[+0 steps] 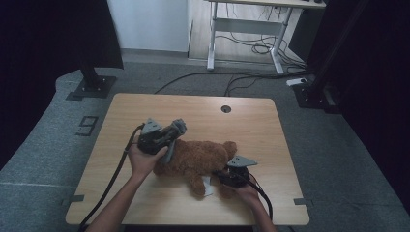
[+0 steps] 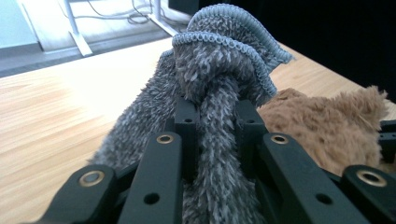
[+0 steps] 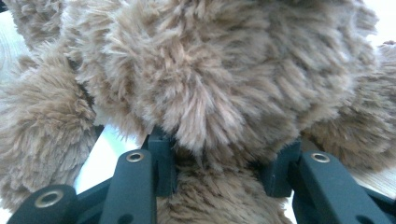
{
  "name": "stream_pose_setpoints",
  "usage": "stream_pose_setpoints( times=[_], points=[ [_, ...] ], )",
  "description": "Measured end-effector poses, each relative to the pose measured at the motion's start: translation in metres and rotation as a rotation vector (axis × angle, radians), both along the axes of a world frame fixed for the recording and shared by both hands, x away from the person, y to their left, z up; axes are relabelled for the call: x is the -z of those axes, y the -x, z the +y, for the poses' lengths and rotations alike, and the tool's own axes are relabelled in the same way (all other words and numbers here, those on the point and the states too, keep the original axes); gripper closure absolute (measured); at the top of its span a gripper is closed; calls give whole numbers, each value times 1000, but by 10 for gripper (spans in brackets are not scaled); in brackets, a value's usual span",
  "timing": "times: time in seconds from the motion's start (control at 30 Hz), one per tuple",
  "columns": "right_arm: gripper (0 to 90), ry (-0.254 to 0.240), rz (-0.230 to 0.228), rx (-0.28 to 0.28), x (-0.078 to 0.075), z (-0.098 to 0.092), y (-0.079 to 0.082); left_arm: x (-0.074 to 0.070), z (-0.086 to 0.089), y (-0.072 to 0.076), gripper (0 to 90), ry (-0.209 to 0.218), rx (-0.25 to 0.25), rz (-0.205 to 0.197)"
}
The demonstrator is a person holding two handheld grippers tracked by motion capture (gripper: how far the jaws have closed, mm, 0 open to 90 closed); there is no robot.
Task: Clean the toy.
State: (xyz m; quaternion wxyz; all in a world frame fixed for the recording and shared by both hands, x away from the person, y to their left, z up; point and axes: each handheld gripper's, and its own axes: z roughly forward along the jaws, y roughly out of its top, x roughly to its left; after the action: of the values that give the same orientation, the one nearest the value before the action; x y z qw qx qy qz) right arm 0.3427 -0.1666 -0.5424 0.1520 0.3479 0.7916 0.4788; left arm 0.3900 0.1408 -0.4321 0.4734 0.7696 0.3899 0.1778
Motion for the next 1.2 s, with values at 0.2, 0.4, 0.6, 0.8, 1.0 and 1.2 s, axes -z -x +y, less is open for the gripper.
stream_pose_setpoints(
  times=[0.2,0.4,0.6,0.8,1.0,1.2],
  points=[
    [552,0,-1,-4,0,-1,0,17,-12,-6,756,-18,22,53],
    [458,5,0,-12,0,0,1,30,-5,-7,751,-5,64,154],
    [283,-15,23,0,-10,-7,6,46,3,11,758,44,58,123],
    [268,-87,-35,20,-34,-18,19,54,0,34,762,38,60,53],
    [239,-167,-52,56,-63,-19,15,58,-2,47,763,40,71,26],
    [194,-134,23,34,-66,0,-18,60,0,53,763,53,74,18]
  ],
)
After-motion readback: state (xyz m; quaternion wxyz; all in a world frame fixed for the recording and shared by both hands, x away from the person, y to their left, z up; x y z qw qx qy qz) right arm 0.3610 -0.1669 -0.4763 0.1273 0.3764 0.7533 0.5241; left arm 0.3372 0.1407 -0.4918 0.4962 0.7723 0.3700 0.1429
